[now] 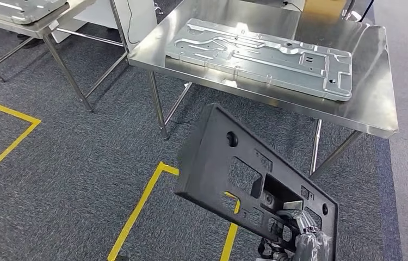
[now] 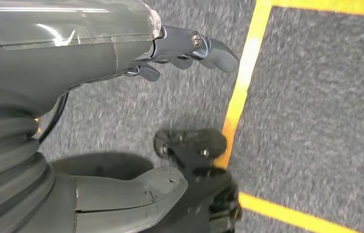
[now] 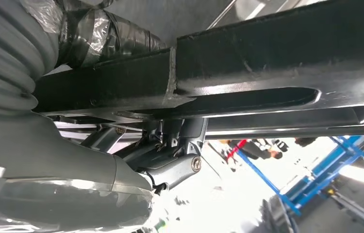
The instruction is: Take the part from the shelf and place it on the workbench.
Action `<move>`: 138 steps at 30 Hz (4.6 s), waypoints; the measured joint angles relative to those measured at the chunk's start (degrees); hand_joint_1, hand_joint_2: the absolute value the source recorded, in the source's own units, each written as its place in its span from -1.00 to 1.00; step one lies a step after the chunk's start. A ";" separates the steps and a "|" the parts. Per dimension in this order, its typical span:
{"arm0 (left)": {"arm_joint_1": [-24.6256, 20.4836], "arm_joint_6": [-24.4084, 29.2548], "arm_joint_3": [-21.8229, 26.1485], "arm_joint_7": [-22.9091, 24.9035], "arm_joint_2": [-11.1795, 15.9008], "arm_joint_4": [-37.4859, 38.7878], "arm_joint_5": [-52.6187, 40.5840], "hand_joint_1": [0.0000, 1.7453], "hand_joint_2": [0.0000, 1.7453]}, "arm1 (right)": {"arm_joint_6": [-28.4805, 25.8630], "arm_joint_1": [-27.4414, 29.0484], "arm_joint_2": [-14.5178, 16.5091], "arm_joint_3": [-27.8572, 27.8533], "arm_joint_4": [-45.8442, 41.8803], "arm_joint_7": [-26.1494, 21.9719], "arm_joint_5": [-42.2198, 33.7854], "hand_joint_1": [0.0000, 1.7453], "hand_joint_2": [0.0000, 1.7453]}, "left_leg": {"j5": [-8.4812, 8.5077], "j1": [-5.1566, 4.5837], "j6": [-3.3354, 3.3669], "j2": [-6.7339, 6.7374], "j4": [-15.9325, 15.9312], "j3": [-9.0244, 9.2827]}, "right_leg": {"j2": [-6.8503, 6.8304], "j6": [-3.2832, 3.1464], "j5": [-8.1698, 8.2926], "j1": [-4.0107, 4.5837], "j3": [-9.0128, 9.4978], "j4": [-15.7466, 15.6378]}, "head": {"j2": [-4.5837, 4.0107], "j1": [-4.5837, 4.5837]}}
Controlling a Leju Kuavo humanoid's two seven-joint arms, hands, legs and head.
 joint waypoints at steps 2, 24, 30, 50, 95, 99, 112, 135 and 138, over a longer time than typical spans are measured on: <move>-0.07 -0.32 0.01 0.23 -0.09 0.02 -0.43 -1.00 1.00 | -0.07 -0.50 0.44 -0.07 0.13 1.57 4.65 1.00 1.00 | -0.17 -0.01 0.42 0.01 -0.71 0.44 | 0.01 0.79 0.14 -0.07 0.15 0.29 | 0.00 -0.02; -1.46 -2.09 -2.12 3.17 -0.93 0.11 -5.46 -1.00 1.00 | 8.72 -15.95 -12.55 0.18 8.15 25.68 34.47 1.00 1.00 | -9.48 0.19 -1.50 0.16 14.15 -3.30 | -0.70 -1.41 1.78 -0.22 -2.49 0.26 | 0.00 -0.06; -1.25 -2.15 -2.55 3.32 -0.87 0.13 -5.68 -1.00 1.00 | 9.78 -19.38 -16.22 2.97 10.75 28.32 34.49 1.00 1.00 | 1.03 -0.58 0.03 0.09 0.81 -2.10 | -0.59 -0.45 -0.64 -0.08 0.22 0.16 | 0.00 -0.08; -1.87 -2.44 -4.35 4.32 -1.34 0.24 -6.34 -1.00 1.00 | 12.06 -35.27 -25.85 26.22 19.74 39.68 34.50 1.00 1.00 | -3.29 0.13 -0.85 -0.49 1.72 3.63 | -1.16 -0.25 3.96 -0.82 -5.07 0.53 | 0.00 -0.09; -1.17 -2.19 -4.04 3.42 -0.80 0.35 -5.40 -1.00 1.00 | 4.18 -12.23 -17.33 -10.46 6.08 23.18 33.80 1.00 1.00 | -3.98 -0.25 -0.33 -0.52 8.03 -3.07 | -0.74 -0.65 1.74 -0.52 -2.17 0.71 | 0.00 -0.13; -1.10 -2.22 -4.00 3.89 -0.85 0.35 -5.98 -1.00 1.00 | 4.69 -13.04 -17.08 -11.91 6.77 22.32 33.43 1.00 1.00 | 1.34 -0.39 1.91 -0.59 -0.99 -0.35 | -0.57 1.31 -0.87 -0.54 -0.89 3.45 | 0.00 -0.08; -1.64 -2.77 -4.16 4.29 -0.95 0.35 -7.42 -1.00 1.00 | 8.29 -18.41 -17.06 -12.02 11.10 21.99 33.20 1.00 1.00 | -3.01 -0.20 -0.31 -0.51 -0.86 4.62 | -0.86 0.68 4.34 -0.83 -6.44 1.68 | 0.00 -0.11; -2.84 -4.36 -6.20 6.13 -1.24 0.35 -9.76 -1.00 1.00 | 15.17 -44.64 -19.76 -5.10 36.33 23.40 32.78 1.00 1.00 | 1.34 -0.22 1.86 -0.72 -2.95 1.83 | -0.94 2.79 -3.50 -1.60 -10.58 14.29 | 0.00 -0.09; -2.77 -4.36 -6.30 6.20 -1.36 0.35 -9.82 -1.00 1.00 | 15.50 -46.09 -19.62 -3.39 37.79 23.44 33.02 1.00 1.00 | -0.68 0.38 0.77 -1.03 -2.29 3.78 | -1.06 3.37 3.66 -2.30 -9.21 5.50 | 0.00 -0.09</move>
